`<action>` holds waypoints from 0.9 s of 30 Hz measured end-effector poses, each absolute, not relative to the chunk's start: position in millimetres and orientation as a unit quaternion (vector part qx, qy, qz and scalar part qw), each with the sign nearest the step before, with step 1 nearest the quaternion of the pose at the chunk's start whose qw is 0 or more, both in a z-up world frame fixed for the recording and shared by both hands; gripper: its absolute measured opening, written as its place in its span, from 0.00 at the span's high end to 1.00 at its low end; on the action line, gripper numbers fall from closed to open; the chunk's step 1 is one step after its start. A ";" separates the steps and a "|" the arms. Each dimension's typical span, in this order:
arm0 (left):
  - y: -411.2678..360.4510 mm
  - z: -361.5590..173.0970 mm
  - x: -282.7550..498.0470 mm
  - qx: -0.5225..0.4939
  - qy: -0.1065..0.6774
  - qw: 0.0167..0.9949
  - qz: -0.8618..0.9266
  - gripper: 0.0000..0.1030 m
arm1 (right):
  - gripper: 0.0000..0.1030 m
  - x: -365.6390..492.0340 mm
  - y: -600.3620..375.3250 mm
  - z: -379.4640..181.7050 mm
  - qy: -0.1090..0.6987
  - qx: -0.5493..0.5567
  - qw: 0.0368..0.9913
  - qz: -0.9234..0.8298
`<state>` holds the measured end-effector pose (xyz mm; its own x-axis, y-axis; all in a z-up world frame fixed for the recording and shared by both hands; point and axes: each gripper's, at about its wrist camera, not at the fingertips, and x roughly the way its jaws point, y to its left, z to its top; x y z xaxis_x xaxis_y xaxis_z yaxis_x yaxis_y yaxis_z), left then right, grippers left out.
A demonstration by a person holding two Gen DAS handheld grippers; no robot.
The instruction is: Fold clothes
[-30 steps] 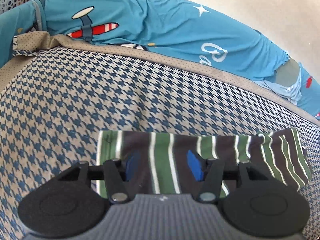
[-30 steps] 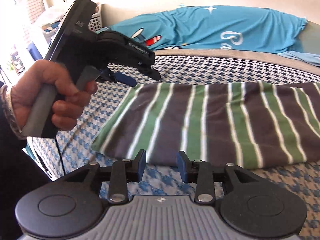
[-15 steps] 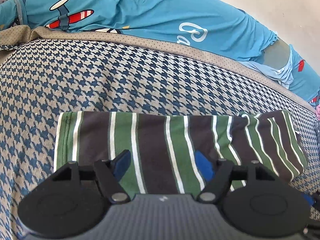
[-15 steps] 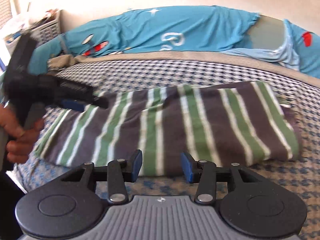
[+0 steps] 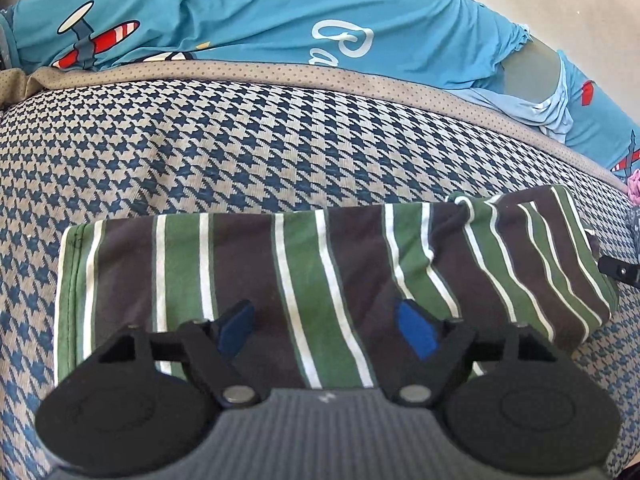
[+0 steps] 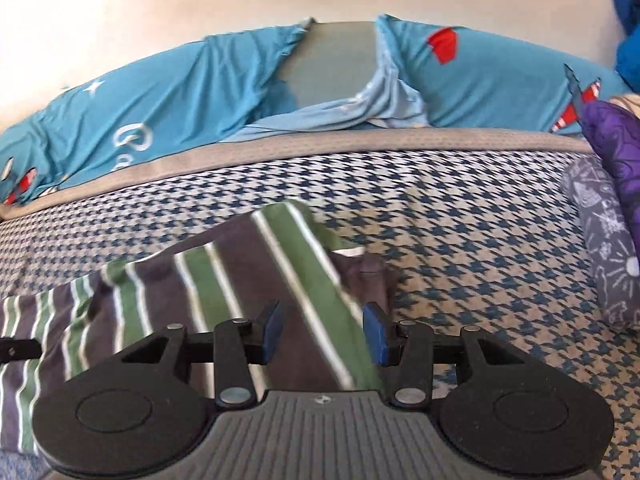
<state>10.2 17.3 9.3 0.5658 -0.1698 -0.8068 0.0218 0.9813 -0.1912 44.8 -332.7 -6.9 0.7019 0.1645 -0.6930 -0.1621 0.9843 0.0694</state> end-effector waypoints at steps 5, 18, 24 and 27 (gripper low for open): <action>18.7 7.1 13.5 -0.092 0.465 0.879 -0.053 0.21 | 0.58 60.3 -356.1 -17.3 0.411 0.051 0.908 0.057; -4.2 -1.1 11.5 -0.052 0.468 0.879 -0.070 0.14 | 0.58 59.4 -351.9 -25.6 0.419 0.020 0.906 0.050; -15.7 -1.5 6.3 -0.035 0.465 0.880 -0.084 0.14 | 0.59 59.0 -350.1 -27.1 0.414 0.008 0.909 0.048; -19.1 -1.2 5.2 -0.031 0.465 0.880 -0.089 0.14 | 0.58 62.1 -352.0 -24.0 0.399 0.014 0.915 0.051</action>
<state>5.2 -19.1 -1.2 0.5513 -0.1852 -0.8135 0.1266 0.9823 -0.1378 62.1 -352.0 -24.0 0.6759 0.1048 -0.7295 -0.0832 0.9944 0.0658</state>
